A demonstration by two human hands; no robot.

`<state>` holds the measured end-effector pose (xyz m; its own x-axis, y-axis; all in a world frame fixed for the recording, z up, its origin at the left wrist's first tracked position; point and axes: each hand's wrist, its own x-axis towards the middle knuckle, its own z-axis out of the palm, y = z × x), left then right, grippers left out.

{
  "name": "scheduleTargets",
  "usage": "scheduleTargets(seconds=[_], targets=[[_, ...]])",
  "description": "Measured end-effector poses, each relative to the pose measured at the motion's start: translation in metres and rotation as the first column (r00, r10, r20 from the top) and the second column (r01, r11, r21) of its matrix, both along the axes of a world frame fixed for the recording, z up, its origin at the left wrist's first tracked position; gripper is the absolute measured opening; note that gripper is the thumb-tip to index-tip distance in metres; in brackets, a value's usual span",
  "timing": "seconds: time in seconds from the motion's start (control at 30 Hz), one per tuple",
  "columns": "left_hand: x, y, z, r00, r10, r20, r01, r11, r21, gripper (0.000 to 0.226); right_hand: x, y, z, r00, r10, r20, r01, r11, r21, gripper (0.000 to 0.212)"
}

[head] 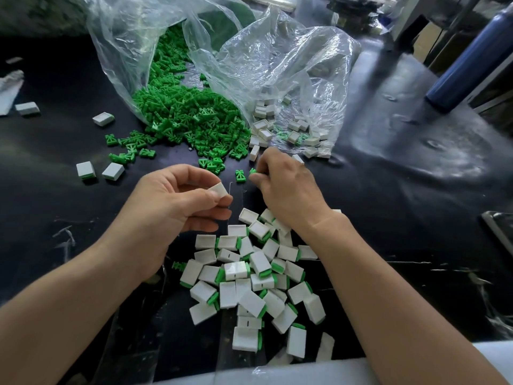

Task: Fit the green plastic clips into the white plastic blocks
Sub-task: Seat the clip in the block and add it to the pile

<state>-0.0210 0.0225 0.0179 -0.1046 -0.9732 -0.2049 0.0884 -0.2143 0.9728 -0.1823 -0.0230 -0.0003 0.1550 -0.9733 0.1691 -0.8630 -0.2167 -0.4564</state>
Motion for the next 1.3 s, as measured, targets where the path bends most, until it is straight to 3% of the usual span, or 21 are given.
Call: scheduleTargets(seconds=[0.13, 0.2, 0.3, 0.43, 0.93, 1.07, 1.3], targets=[[0.000, 0.000, -0.001, 1.000, -0.012, 0.001, 0.012, 1.000, 0.000, 0.013, -0.003, 0.007, 0.016, 0.965, -0.008, 0.263, 0.010, 1.000, -0.005, 0.007], [-0.001, 0.000, -0.001, 1.000, -0.014, 0.000, 0.014, 1.000, -0.002, 0.013, -0.002, 0.014, 0.023, 0.916, 0.021, 0.401, -0.035, 0.999, 0.026, 0.017], [-0.001, 0.001, 0.000, 1.000, -0.017, -0.011, 0.017, 1.000, -0.008, 0.014, -0.001, 0.023, 0.024, 0.888, 0.077, 0.453, -0.112, 0.992, 0.051, 0.028], [-0.001, 0.001, 0.002, 1.000, -0.010, -0.020, 0.010, 1.000, -0.010, 0.023, 0.003, 0.029, 0.024, 0.851, 0.124, 0.510, -0.181, 0.981, 0.065, 0.021], [-0.001, 0.003, 0.001, 0.999, -0.040, 0.025, 0.040, 0.999, -0.025, 0.027, 0.009, 0.035, 0.022, 0.904, 0.190, 0.384, -0.223, 0.974, 0.042, 0.010], [0.000, 0.003, 0.002, 0.999, -0.038, 0.024, 0.038, 0.999, -0.038, 0.027, 0.008, 0.036, 0.025, 0.915, 0.135, 0.379, -0.190, 0.976, 0.111, 0.008], [0.001, 0.003, 0.001, 0.998, -0.047, 0.036, 0.048, 0.998, -0.033, 0.024, 0.010, 0.040, 0.029, 0.950, 0.182, 0.253, -0.236, 0.950, 0.204, 0.018]])
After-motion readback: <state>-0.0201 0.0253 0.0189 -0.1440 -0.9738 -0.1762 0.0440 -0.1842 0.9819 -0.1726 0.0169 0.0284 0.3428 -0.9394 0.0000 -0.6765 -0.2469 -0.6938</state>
